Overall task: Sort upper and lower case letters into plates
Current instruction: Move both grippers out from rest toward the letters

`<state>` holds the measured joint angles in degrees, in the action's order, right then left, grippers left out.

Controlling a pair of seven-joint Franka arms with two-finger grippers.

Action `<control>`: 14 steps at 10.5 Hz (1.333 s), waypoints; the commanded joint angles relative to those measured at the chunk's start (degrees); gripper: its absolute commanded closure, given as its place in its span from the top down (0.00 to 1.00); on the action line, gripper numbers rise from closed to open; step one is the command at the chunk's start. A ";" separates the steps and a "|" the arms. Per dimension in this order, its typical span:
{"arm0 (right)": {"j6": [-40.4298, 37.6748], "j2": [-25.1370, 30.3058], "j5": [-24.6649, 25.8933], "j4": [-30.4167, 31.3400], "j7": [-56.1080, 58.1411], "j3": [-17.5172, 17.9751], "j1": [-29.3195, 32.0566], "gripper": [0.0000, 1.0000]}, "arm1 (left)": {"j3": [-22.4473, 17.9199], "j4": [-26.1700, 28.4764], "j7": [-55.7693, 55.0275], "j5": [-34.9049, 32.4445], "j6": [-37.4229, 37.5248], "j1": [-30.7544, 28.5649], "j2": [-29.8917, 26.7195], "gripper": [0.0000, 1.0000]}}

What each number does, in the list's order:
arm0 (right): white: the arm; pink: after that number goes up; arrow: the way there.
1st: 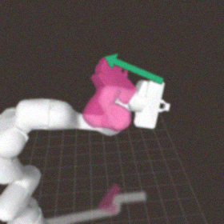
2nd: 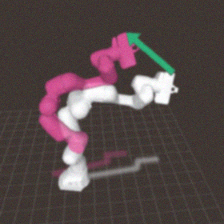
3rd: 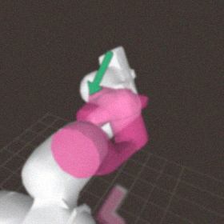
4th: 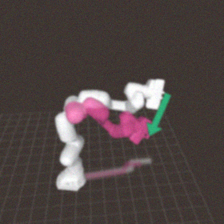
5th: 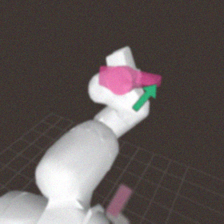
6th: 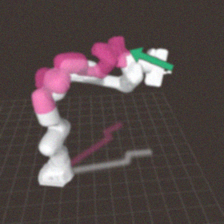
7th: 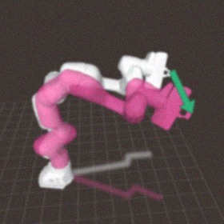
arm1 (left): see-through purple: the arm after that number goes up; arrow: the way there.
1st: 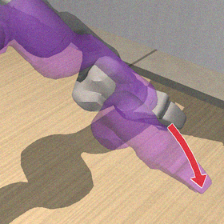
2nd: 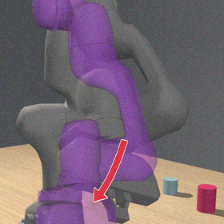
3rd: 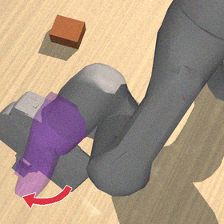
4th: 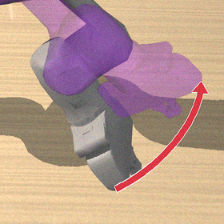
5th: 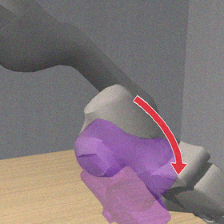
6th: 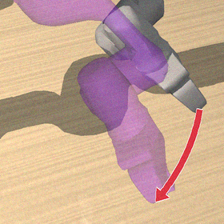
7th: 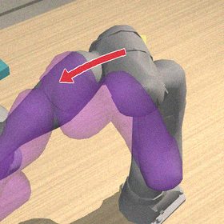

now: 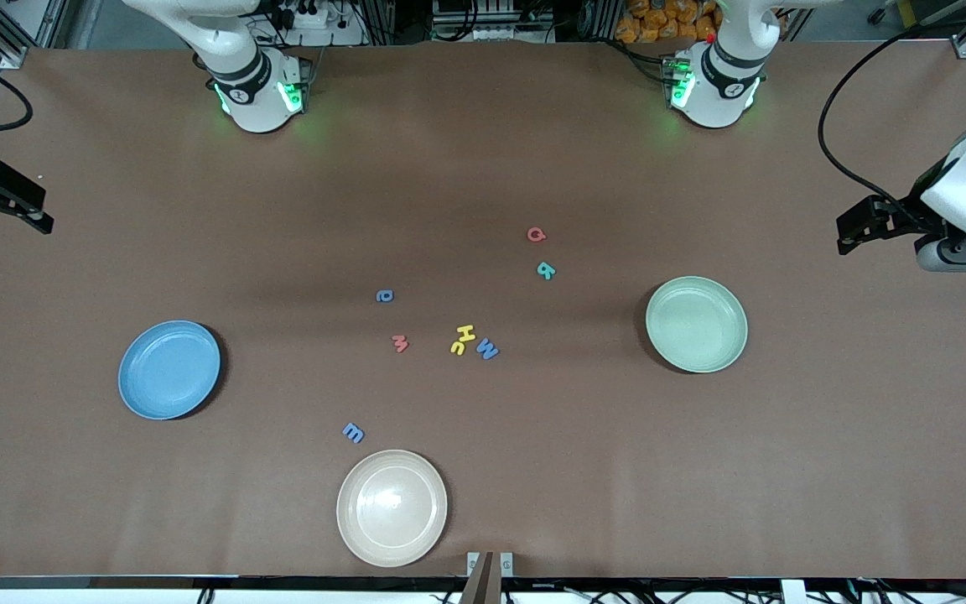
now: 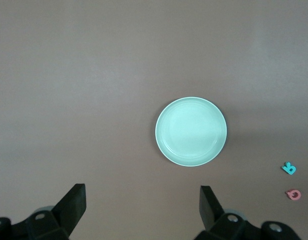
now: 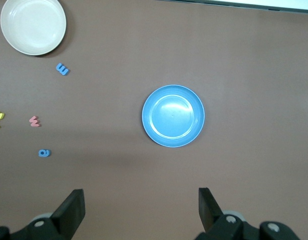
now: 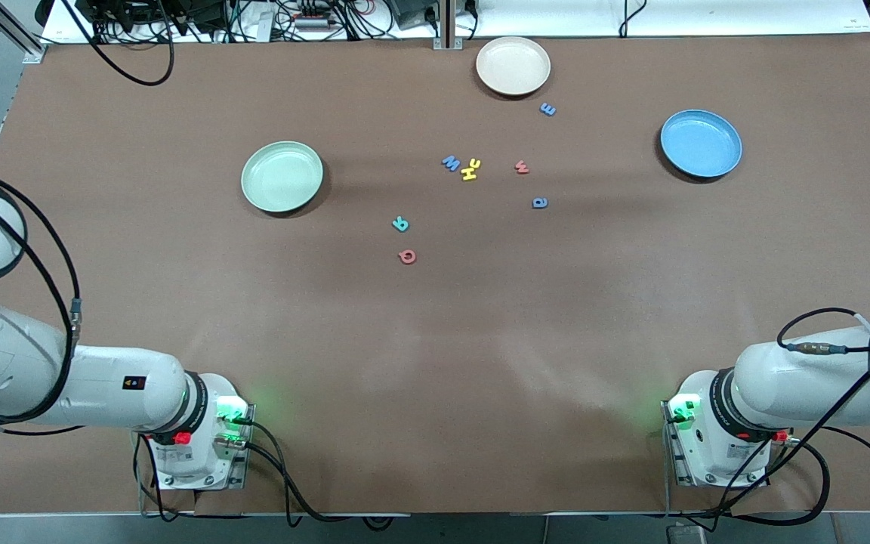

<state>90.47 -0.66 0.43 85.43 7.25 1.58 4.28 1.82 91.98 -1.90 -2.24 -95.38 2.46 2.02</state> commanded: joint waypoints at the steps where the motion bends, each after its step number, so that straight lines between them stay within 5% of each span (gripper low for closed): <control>1: 0.41 -0.65 -0.08 -0.27 -0.57 0.44 0.81 1.00 | -0.15 -1.54 1.45 1.37 2.11 -2.01 -0.43 1.00; 6: 1.65 -3.72 -0.25 -0.18 -0.57 0.53 1.26 1.00 | 3.43 2.23 -0.89 6.18 6.34 1.30 1.65 1.00; 9: 2.35 -9.86 -3.31 -0.70 -0.57 0.70 -0.58 1.00 | 8.28 2.32 -22.31 5.32 4.24 7.28 6.83 1.00; 12: 10.39 -19.52 -4.13 -0.88 -1.19 0.62 -7.07 1.00 | 9.60 7.03 -29.27 6.02 -4.51 12.37 10.45 1.00; 14: 19.00 -26.73 -3.95 -0.97 -1.10 0.62 -11.64 1.00 | 9.87 16.69 -32.45 6.28 -21.34 13.96 12.64 1.00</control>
<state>105.49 -22.04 -3.38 86.47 6.90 2.43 -4.54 11.67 101.65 -31.82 2.90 -106.99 15.40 13.99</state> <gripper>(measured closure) 0.000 0.000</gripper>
